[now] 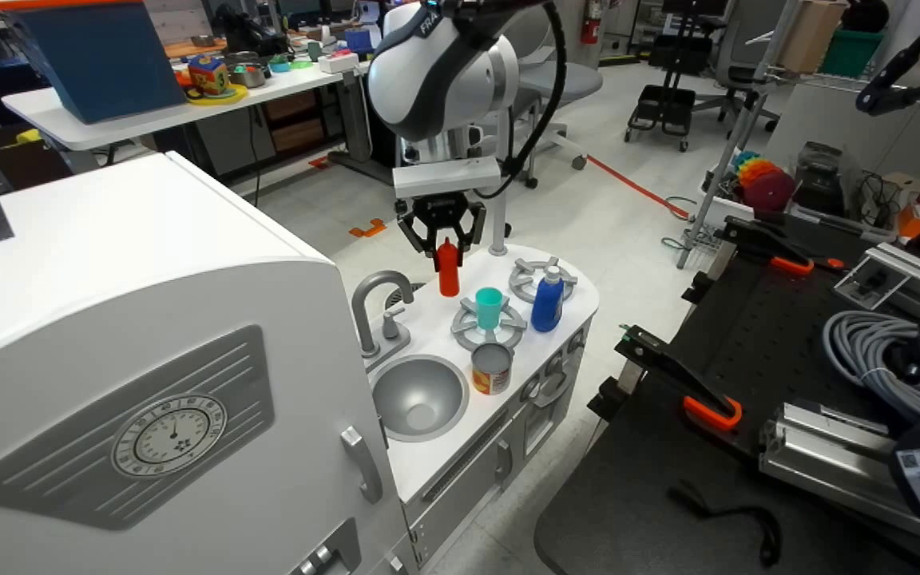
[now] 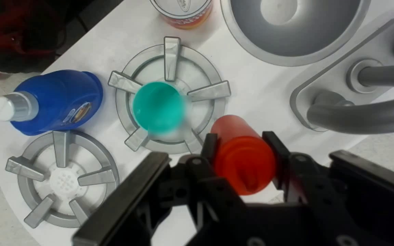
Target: Put the red bottle in the blue cup
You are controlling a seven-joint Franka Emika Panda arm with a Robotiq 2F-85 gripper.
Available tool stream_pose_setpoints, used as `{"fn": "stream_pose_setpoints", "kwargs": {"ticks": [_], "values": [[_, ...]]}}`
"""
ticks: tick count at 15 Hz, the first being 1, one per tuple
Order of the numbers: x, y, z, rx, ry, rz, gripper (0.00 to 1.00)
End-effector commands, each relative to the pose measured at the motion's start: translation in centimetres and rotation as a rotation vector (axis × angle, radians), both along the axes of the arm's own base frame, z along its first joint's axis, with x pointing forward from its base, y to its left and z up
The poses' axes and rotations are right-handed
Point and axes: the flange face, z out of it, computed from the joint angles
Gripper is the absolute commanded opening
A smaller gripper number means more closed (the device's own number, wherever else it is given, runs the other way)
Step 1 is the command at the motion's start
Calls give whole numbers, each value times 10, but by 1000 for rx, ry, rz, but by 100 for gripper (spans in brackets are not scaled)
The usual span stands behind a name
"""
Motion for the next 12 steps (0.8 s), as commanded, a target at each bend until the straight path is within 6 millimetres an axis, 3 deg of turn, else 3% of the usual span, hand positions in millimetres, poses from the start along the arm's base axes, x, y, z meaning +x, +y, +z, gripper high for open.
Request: {"fn": "stream_pose_setpoints", "kwargs": {"ticks": [1, 7, 12], "values": [[-27, -5, 15, 17, -3, 42, 12], [-70, -18, 23, 16, -49, 74, 12], [-82, -40, 32, 14, -91, 40, 12]]}}
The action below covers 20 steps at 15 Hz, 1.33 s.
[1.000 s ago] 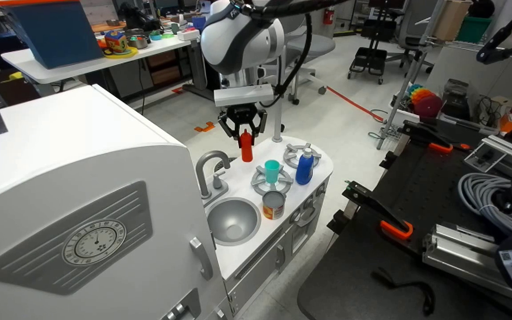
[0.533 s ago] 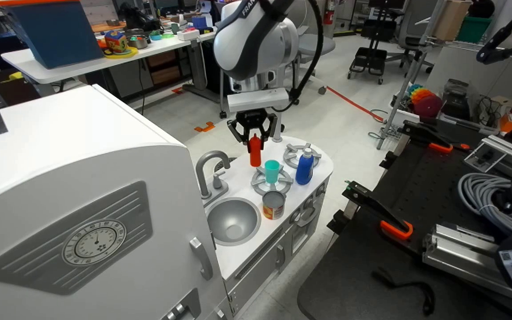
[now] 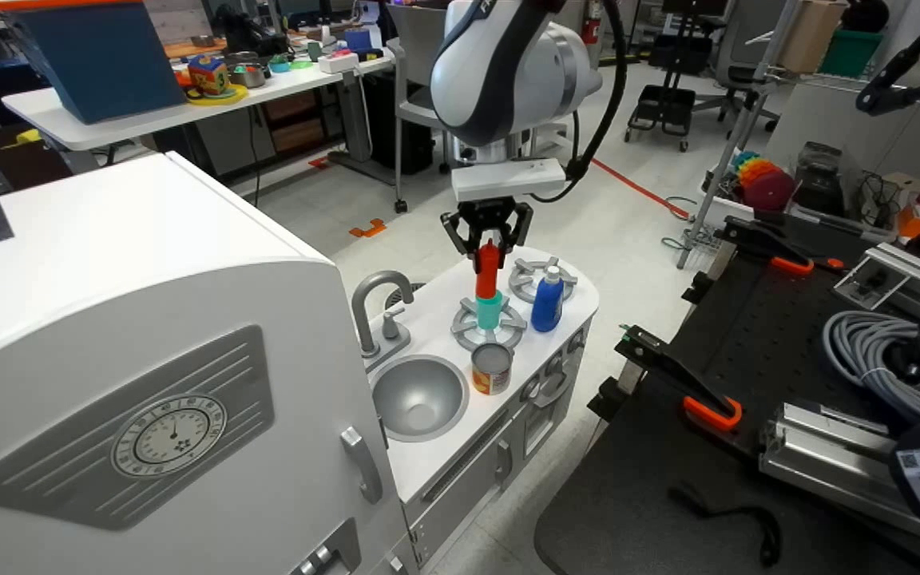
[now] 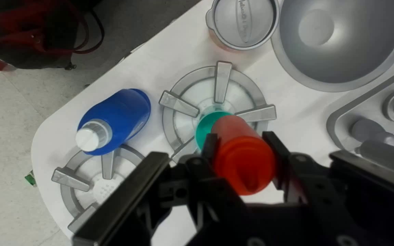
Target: Put the red bottle in the blue cup
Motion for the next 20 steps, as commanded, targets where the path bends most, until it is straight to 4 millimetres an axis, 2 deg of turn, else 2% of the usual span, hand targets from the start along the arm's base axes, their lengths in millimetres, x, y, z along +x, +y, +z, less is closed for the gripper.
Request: {"fn": "stream_pose_setpoints", "kwargs": {"ticks": [1, 5, 14, 20], "values": [[-11, -12, 18, 8, -35, -13, 12], [-10, -15, 18, 16, -34, -22, 12], [2, -19, 4, 25, -30, -32, 12], [7, -17, -15, 38, -12, -36, 12]]}}
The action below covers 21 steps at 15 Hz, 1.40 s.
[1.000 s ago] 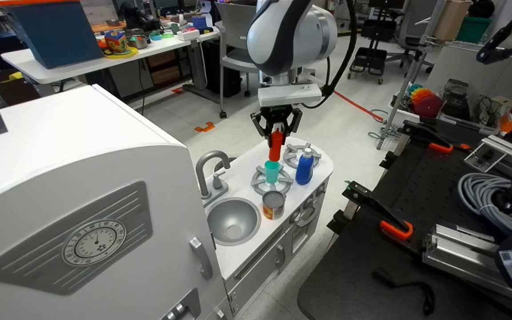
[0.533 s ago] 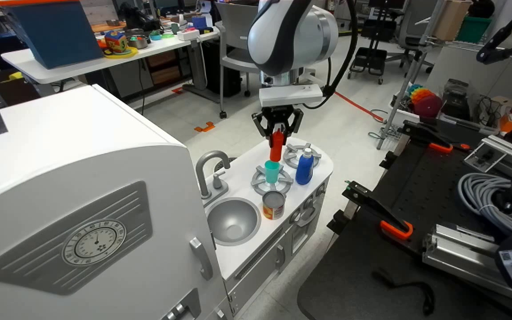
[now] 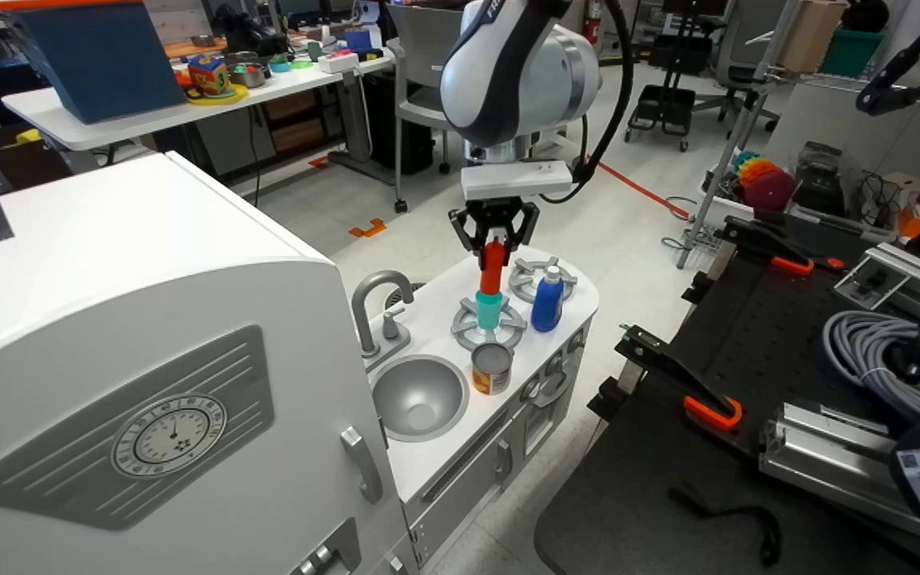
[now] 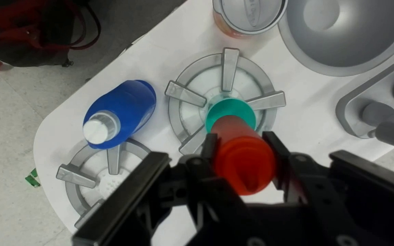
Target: Put the red bottle in the blue cup
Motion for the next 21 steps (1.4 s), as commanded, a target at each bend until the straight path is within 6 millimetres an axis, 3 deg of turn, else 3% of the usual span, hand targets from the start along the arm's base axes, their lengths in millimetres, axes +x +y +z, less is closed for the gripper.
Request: {"fn": "stream_pose_setpoints", "kwargs": {"ticks": [1, 15, 16, 17, 21], "values": [[7, -1, -13, 32, 16, -5, 12], [16, 1, -56, 30, 60, 23, 12], [18, 2, -58, 30, 67, 25, 49], [19, 2, -58, 31, 68, 26, 63], [23, 4, -58, 33, 69, 32, 91]]}}
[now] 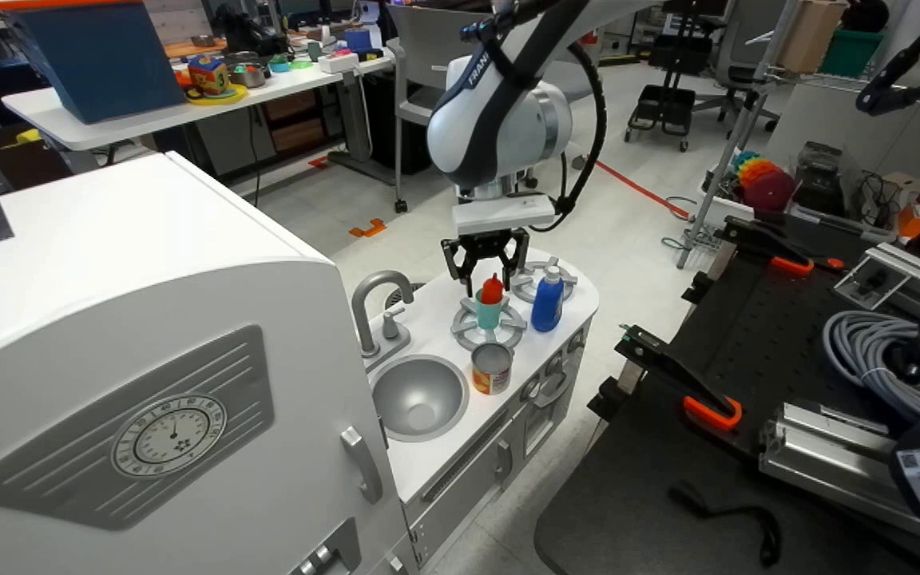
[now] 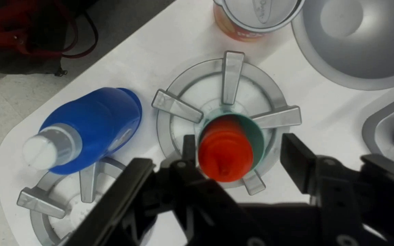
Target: Put the red bottle in the blue cup
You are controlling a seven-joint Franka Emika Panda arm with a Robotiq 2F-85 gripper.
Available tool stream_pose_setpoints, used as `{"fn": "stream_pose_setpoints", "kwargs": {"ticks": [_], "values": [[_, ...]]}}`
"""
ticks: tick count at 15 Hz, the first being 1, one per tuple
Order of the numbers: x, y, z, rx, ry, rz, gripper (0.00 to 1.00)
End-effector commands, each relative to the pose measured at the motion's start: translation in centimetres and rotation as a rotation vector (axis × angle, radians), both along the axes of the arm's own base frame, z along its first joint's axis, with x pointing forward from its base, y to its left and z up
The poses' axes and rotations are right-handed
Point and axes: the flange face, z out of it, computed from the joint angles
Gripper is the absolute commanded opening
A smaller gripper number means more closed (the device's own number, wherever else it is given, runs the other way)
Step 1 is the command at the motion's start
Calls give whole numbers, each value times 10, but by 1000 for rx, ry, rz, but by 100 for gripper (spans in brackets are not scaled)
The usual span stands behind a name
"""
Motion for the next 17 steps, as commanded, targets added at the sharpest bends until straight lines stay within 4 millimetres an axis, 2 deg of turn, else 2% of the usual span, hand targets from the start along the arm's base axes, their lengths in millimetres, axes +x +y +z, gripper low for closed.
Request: {"fn": "stream_pose_setpoints", "kwargs": {"ticks": [1, 3, 5, 10, 12, 13, 15, 17], "values": [[8, 0, 2, 22, 5, 12, 98], [5, 1, 5, 25, 10, 19, 100], [-7, 4, 14, 32, 42, 20, 100], [-62, -13, 45, -27, 173, 11, 100], [-81, -12, 62, -6, 188, 47, 100], [-56, -15, 33, -15, 160, 17, 100], [-69, -15, 48, -8, 176, 27, 100], [-75, -14, 55, -6, 181, 28, 100]]}}
